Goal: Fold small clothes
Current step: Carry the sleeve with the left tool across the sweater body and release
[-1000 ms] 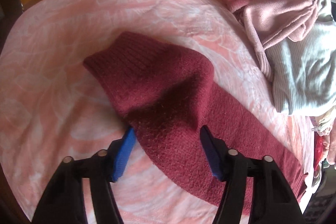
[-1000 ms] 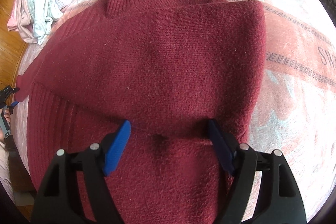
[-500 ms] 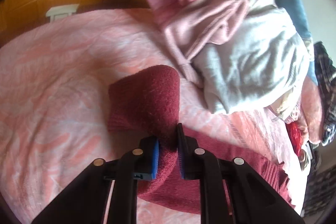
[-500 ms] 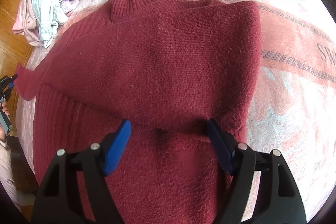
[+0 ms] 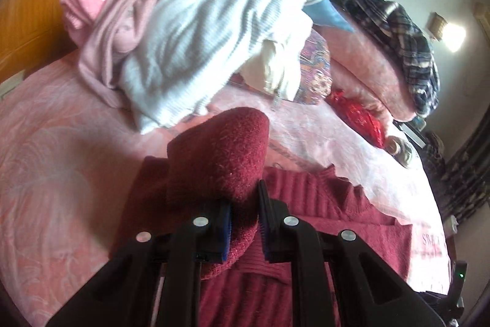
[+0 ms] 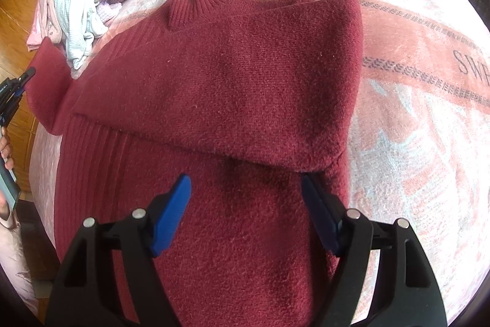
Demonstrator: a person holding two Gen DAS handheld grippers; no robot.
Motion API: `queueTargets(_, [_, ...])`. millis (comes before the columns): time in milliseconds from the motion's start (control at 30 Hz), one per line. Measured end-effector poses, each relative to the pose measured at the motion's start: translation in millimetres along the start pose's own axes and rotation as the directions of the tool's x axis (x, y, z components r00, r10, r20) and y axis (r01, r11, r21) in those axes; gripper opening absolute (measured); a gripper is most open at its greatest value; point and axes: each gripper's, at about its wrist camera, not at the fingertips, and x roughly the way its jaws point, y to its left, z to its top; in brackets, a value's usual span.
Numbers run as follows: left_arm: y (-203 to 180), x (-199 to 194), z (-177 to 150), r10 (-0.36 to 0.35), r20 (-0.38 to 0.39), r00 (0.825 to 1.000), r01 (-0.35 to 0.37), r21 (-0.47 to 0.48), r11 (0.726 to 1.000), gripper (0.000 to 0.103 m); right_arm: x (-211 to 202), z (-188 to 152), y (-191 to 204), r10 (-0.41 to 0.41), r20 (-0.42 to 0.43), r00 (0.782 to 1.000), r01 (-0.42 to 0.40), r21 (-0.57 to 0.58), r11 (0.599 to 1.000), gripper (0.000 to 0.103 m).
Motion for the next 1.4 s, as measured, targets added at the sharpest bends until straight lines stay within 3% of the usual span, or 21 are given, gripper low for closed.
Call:
queueTargets(267, [-104, 34, -48, -0.161, -0.111, 0.981, 0.169, 0.061, 0.984, 0.015, -11, -8, -4, 0.0, 0.013, 1.0, 0.0, -0.009, 1.0, 0.074])
queueTargets(533, [-148, 92, -95, -0.144, -0.28, 0.949, 0.178, 0.1, 0.979, 0.015, -6, -11, -7, -0.002, -0.002, 1.0, 0.002, 0.005, 1.0, 0.074])
queueTargets(667, [-145, 111, -113, -0.115, -0.338, 0.934, 0.165, 0.122, 0.979, 0.026, 5, -10, -7, 0.004, -0.025, 1.0, -0.004, 0.016, 1.0, 0.073])
queueTargets(700, [-144, 106, -114, -0.123, -0.341, 0.932, 0.175, 0.127, 0.976, 0.036, 8, -9, -8, 0.003, -0.034, 0.999, -0.002, 0.023, 1.0, 0.073])
queueTargets(733, [-144, 100, -112, -0.137, -0.355, 0.925, 0.192, 0.123, 0.974, 0.043, 11, -8, -8, -0.004, -0.039, 0.999, 0.005, 0.024, 1.0, 0.072])
queueTargets(767, [-142, 91, -110, -0.166, -0.376, 0.912, 0.22, 0.107, 0.97, 0.058, 13, -8, -8, -0.007, -0.041, 0.999, 0.008, 0.021, 1.0, 0.072])
queueTargets(833, [-135, 63, -103, -0.243, -0.385, 0.89, 0.295, 0.079, 0.952, 0.063, 12, -8, -7, -0.012, -0.043, 0.999, 0.013, 0.016, 1.0, 0.072])
queueTargets(867, [-130, 51, -99, -0.239, -0.385, 0.891, 0.295, 0.093, 0.951, 0.065, 11, -7, -6, -0.017, -0.045, 0.999, 0.018, 0.017, 1.0, 0.072])
queueTargets(967, [-103, 28, -76, -0.146, -0.344, 0.927, 0.205, 0.141, 0.969, 0.073, 9, -1, 4, -0.029, -0.047, 0.998, 0.03, 0.006, 1.0, 0.072])
queueTargets(1033, [-77, 30, -56, -0.044, -0.308, 0.95, 0.098, 0.163, 0.982, 0.073, 6, 7, 18, -0.029, -0.042, 0.999, 0.028, -0.018, 0.999, 0.072])
queueTargets(1067, [-65, 37, -46, 0.016, -0.303, 0.953, 0.037, 0.17, 0.985, 0.073, 4, 12, 26, -0.025, -0.04, 0.999, 0.024, -0.034, 0.999, 0.072])
queueTargets(1267, [-10, 92, -24, 0.191, -0.365, 0.911, -0.13, 0.185, 0.974, 0.072, 0, 52, 92, -0.035, -0.023, 0.999, 0.031, -0.151, 0.988, 0.072])
queueTargets(1367, [0, 123, -38, 0.203, -0.459, 0.865, -0.117, 0.208, 0.971, 0.072, 4, 74, 124, -0.026, -0.02, 0.999, 0.022, -0.188, 0.982, 0.072])
queueTargets(1400, [4, 128, -43, 0.193, -0.465, 0.864, -0.111, 0.197, 0.974, 0.075, 8, 81, 133, -0.017, -0.025, 1.0, 0.012, -0.192, 0.981, 0.072])
